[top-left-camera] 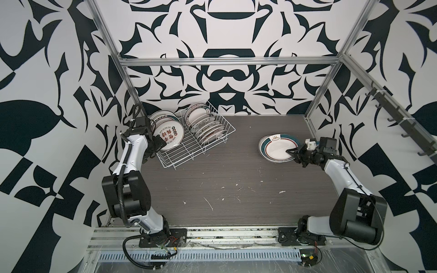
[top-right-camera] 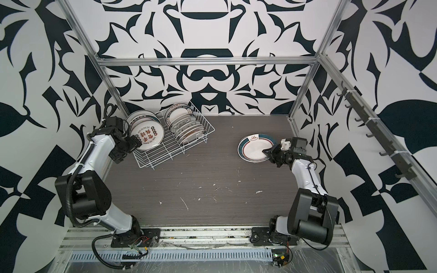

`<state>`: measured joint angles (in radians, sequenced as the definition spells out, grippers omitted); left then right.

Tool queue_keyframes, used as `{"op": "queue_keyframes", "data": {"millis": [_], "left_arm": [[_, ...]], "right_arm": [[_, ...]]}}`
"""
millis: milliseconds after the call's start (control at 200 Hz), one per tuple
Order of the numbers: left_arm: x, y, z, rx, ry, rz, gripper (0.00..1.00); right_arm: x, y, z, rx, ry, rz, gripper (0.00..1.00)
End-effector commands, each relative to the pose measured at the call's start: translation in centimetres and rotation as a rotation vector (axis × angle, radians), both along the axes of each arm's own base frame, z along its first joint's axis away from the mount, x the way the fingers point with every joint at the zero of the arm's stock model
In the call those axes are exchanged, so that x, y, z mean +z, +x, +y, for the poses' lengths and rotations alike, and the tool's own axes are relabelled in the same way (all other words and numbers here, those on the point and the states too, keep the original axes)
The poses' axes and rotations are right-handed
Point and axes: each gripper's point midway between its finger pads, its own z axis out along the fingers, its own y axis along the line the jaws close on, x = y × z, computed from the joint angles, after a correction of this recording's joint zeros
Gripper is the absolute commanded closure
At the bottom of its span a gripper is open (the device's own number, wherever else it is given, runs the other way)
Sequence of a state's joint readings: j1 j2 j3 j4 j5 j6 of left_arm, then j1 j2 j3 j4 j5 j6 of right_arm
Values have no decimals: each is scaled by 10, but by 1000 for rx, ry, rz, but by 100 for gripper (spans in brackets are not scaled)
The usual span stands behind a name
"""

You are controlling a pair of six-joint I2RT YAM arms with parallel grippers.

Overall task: Unload the plates from the dish rack
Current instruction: Place a plate on the plate.

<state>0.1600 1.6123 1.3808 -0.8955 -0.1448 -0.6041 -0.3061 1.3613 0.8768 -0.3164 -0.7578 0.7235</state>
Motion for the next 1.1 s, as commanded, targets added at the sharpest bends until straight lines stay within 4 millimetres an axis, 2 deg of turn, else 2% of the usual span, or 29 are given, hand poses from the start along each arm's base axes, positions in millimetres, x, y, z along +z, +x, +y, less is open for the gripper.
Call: {"op": "queue_keyframes", "data": {"millis": [0, 150, 820, 1000, 1095], "left_arm": [[0, -6, -3, -6, -17, 2, 2], [1, -8, -2, -5, -13, -8, 2], [4, -11, -7, -27, -39, -25, 2], [8, -12, -8, -30, -40, -38, 2], [7, -13, -8, -32, -39, -38, 2]], "right_arm": [[6, 9, -5, 13, -38, -60, 100], [-17, 10, -14, -1, -91, 4, 100], [-63, 28, -41, -59, -179, 145, 100], [-75, 31, -44, -64, -181, 186, 79], [-76, 32, -45, -68, -186, 192, 71]]}}
